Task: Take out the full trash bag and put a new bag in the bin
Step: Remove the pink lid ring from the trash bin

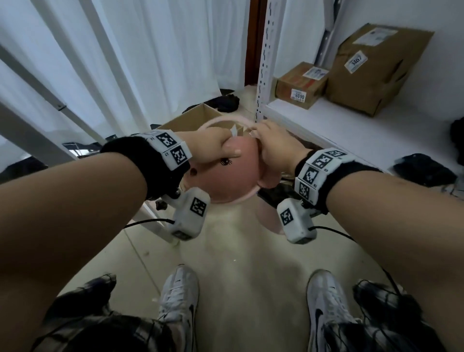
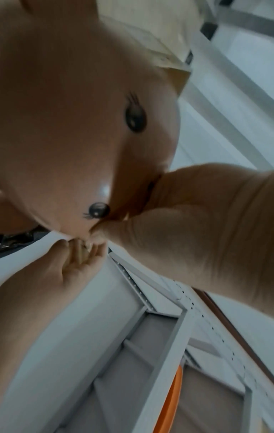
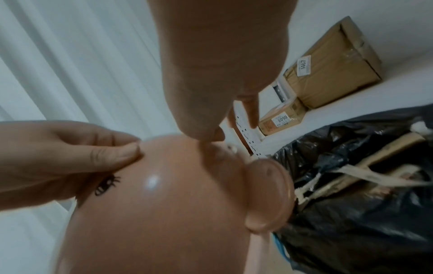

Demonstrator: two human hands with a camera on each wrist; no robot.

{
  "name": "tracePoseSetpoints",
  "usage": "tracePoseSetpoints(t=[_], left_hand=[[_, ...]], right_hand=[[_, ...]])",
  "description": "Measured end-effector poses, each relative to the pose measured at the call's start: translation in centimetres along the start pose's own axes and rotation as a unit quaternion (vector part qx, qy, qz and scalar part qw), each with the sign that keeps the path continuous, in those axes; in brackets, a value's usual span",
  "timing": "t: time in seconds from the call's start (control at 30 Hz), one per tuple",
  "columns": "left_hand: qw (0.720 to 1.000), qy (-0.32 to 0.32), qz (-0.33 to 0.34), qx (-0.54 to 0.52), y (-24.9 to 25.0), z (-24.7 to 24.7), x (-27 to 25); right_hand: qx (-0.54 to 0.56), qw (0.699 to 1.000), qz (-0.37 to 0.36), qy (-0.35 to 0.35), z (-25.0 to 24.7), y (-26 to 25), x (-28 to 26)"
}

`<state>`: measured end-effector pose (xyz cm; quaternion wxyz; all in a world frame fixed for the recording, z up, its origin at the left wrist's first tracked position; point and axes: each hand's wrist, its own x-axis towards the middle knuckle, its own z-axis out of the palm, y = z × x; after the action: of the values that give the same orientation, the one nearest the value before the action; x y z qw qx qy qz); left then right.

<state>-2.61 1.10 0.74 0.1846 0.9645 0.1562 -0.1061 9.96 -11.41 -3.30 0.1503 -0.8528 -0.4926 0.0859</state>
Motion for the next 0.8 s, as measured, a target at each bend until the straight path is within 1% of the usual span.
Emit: tracePoseSetpoints(t=[0.07,0.13,0.17,0.23,0.3,0.4,0.47,0.53,0.6,0.7,0.8], left_hand=[[0.999,-0.035,-0.034,-0.024,-0.1,1.0,0.4],[0.993,-0.074,-0.073,-0.059,-0.4,2.1,0.7],[0.989,-0.082,-0.091,-0.078,-0.6,2.4,0.8],[0.984,-0.073,-0.118,-0.11,-1.4,2.9,1.1],[0.98,-0.066,-0.15,-0.115,-2.3,3.2,1.1],[0.978,-0.085,-0.17,-0.089,-3.2,4.2,1.1],[0.981,-0.097,-0.16,-0.048,-3.1,5.1,1.1],[0.985,-0.101,-0.141,-0.015,-2.8,6.3,1.7],[0.987,-0.094,-0.133,-0.008,-3.0,7.7,2.9],[0.987,-0.086,-0.134,-0.016,-2.7,9.7,4.3],[0.983,-0.121,-0.134,-0.024,-2.8,11.6,5.8]], right_hand=[[0.03,0.997,0.062,-0.023,0.7,0.4,-0.3],[0.02,0.992,0.1,-0.073,1.7,1.2,-0.6],[0.006,0.989,0.112,-0.099,2.3,1.7,-0.8],[-0.023,0.983,0.123,-0.136,3.6,2.9,-1.0],[-0.042,0.981,0.114,-0.149,4.8,3.9,-1.3],[-0.064,0.982,0.092,-0.151,6.0,4.7,-1.6],[-0.086,0.981,0.084,-0.15,6.3,4.5,-1.5],[-0.097,0.984,0.077,-0.13,6.3,3.9,-1.1],[-0.095,0.987,0.077,-0.105,6.2,3.0,-0.5],[-0.095,0.987,0.091,-0.095,6.5,2.2,0.1],[-0.101,0.987,0.099,-0.081,7.3,2.3,0.1]])
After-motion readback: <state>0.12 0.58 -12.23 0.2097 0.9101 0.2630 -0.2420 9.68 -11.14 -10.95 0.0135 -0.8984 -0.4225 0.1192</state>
